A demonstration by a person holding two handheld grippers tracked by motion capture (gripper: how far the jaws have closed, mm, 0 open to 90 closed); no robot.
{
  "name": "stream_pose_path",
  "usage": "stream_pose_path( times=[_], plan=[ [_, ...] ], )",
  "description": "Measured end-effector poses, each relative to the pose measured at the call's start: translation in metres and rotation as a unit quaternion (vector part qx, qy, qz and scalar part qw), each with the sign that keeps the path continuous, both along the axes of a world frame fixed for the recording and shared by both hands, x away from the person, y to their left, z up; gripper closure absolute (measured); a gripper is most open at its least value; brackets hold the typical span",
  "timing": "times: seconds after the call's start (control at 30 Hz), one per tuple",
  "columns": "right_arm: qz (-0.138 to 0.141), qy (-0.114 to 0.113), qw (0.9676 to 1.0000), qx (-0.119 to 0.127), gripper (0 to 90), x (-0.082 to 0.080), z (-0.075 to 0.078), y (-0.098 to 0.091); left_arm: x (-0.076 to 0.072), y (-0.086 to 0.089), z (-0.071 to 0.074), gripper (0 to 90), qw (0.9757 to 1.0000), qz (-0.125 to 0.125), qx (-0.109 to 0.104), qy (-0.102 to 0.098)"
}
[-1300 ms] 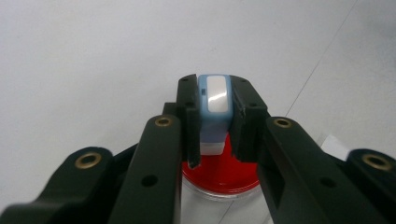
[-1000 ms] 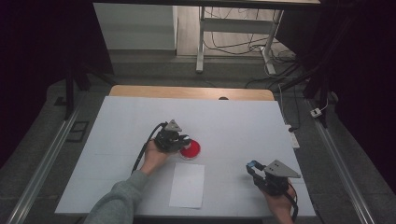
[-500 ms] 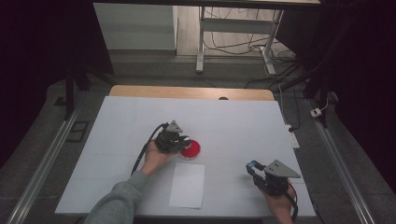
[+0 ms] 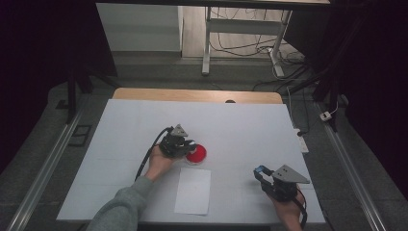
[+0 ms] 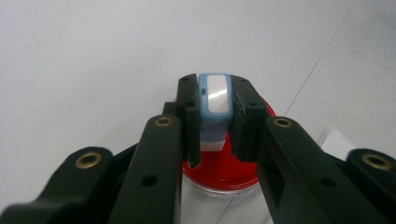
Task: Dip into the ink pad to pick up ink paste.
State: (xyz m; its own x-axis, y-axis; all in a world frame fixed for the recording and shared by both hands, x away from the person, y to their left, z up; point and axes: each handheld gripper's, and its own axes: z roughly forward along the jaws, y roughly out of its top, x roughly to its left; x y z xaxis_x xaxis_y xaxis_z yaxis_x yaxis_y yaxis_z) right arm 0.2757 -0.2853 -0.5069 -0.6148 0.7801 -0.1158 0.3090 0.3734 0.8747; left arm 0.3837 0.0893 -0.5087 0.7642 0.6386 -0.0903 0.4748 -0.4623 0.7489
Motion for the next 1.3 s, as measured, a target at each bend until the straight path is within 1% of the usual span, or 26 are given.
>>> stream_pose_path(
  times=[0.2,0.27,0.5,0.77,1.3],
  plan=[
    [0.000,-0.001,1.0000,-0.001,65.3,0.000,0.001,0.000,-0.001,0.002,0.003,75.9,1.0000,-0.001,-0.003,-0.006],
    [0.000,-0.001,1.0000,-0.001,65.3,0.000,0.001,0.000,0.000,0.004,0.003,75.8,0.9999,0.001,-0.012,-0.002],
    [-0.002,-0.001,1.0000,-0.001,65.3,-0.001,0.001,-0.001,-0.002,0.012,0.011,75.8,0.9994,0.012,-0.030,-0.013],
    [0.000,-0.003,1.0000,0.000,65.3,-0.001,0.001,-0.001,-0.005,0.022,0.020,75.7,0.9985,0.015,-0.048,-0.021],
    [0.000,-0.003,1.0000,0.001,65.3,-0.001,0.002,-0.001,-0.012,0.030,0.034,75.7,0.9974,-0.006,-0.068,-0.022]
  ],
)
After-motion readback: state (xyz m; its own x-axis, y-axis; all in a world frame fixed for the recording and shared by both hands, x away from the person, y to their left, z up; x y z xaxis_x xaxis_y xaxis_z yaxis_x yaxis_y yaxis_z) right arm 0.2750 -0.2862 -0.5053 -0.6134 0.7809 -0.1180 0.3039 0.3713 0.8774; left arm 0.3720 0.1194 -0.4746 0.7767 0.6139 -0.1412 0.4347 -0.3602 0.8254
